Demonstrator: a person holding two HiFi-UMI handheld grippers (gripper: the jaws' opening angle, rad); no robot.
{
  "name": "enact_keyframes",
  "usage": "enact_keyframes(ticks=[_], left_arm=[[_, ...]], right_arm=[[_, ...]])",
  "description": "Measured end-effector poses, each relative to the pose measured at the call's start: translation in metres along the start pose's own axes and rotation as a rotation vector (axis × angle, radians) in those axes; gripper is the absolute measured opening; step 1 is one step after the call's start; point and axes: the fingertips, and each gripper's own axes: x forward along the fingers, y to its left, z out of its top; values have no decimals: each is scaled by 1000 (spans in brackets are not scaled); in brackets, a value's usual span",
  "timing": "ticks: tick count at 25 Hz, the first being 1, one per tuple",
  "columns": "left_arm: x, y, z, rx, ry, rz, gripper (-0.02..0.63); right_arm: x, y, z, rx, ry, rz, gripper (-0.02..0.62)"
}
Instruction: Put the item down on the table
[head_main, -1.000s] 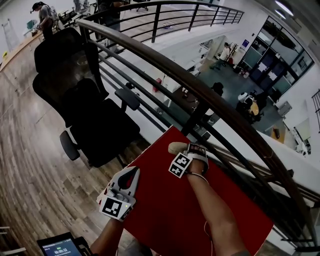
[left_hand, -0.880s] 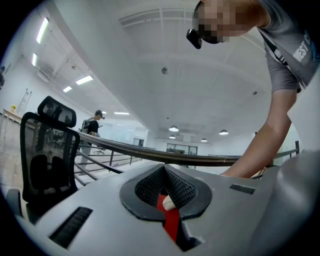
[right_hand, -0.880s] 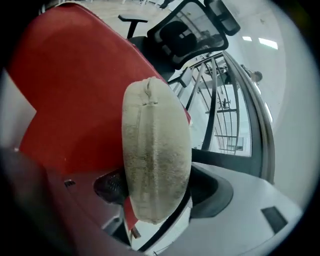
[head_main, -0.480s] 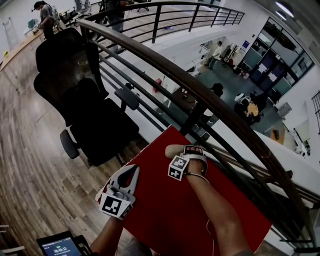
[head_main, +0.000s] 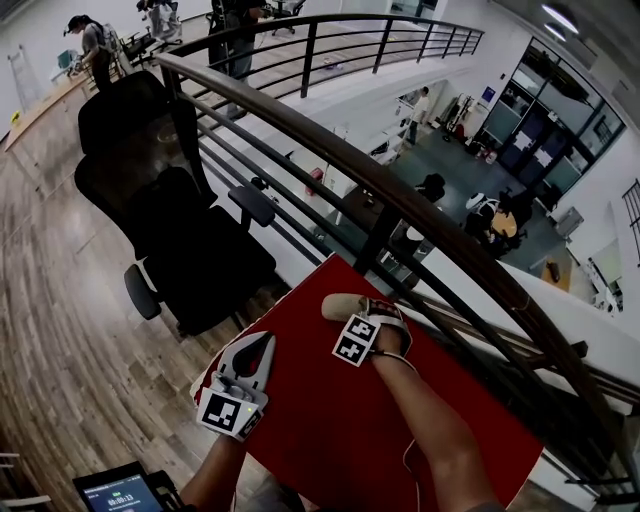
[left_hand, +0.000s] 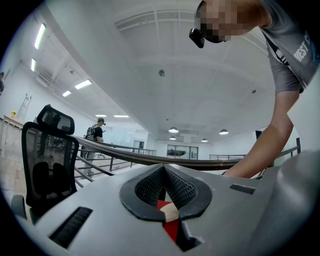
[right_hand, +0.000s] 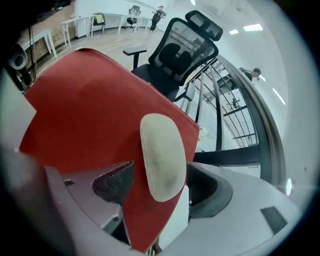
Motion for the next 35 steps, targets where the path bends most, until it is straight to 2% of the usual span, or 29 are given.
enact_keyframes(ticks=[5,10,13,15,18,21,25,29,32,35], left_arm=[[-10,-22,19,16,-20,-4,0],[-29,-51,44,47,-28,-24,0],[-44,-71,61,49,-43,-35,0],[-57,-87,69,63,-50,-40,0],[-82,-117,78,71,-38,-37,0],[-106,-155,94,78,-52,-51,0],[-144,-204,113,103,-80,-71,0],[-189,-264,146,126,-94,-87,0],[-227,-331,184,169,-142,-90,0],[-260,-396,211,192,-167,-55,0]], right_arm=[[-64,-5,13,179,-198,-57,299],[-168,17,33,445,-582,5,290],[-233,30,29,543,-761,-23,98],[-279,40,19,606,-867,-53,30],[-342,56,-6,677,-994,-107,3],[-398,77,-36,742,-1099,-132,3],[-467,110,-67,772,-1216,-144,2],[-540,151,-95,732,-1303,-168,2],[-604,191,-127,675,-1354,-203,2],[-659,230,-166,622,-1371,-218,2]])
